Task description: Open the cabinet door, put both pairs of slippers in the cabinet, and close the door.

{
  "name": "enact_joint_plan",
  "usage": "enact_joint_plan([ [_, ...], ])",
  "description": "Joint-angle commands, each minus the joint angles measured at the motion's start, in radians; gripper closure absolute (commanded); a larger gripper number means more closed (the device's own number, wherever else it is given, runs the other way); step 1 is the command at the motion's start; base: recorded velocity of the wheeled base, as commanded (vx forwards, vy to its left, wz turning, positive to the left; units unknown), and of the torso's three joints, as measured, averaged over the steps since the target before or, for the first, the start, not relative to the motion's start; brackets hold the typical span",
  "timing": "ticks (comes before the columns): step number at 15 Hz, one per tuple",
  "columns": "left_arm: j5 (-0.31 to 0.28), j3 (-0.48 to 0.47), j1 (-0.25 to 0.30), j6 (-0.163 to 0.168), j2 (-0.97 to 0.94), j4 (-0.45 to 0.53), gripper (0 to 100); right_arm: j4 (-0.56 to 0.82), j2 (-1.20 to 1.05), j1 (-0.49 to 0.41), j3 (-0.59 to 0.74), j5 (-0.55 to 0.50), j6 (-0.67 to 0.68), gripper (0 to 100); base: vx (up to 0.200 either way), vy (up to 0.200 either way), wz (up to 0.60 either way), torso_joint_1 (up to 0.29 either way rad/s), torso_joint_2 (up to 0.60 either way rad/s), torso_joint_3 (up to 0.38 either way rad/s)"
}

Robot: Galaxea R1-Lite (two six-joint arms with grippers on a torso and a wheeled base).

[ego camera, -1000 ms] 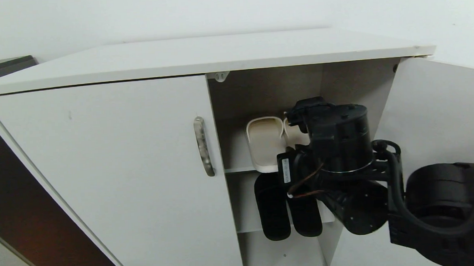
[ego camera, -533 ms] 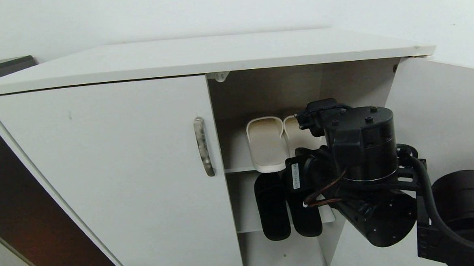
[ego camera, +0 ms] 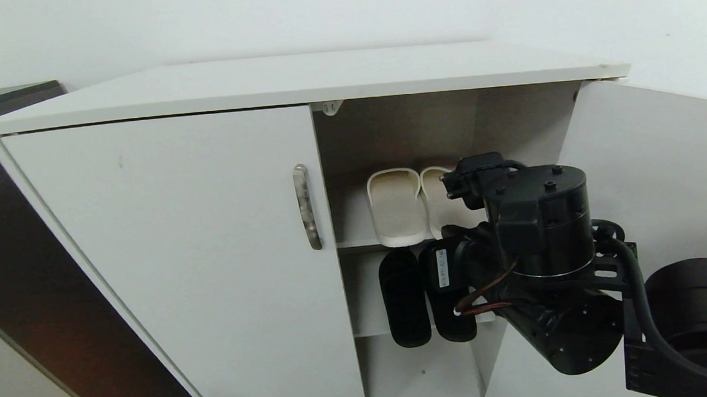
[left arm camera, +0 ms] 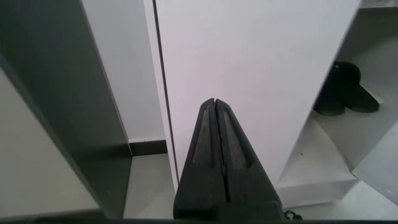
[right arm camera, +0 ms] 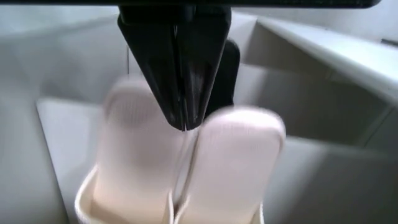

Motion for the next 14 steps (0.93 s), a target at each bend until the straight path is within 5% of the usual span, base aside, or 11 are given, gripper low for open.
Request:
enact_joint_plan([
  [1,0.000,0.000,0.000,0.000,0.000,0.000,100,0.000,0.001,0.000,0.001,0.000,0.001,100,-0.200,0.000,0.00,-0.002,0.00,0.007],
  [14,0.001,0.000,0.000,-0.002,0.000,0.000,100,-0.040,0.005,-0.026,0.065,0.010,0.002,100,-0.200,0.000,0.00,0.003,0.00,0.004],
])
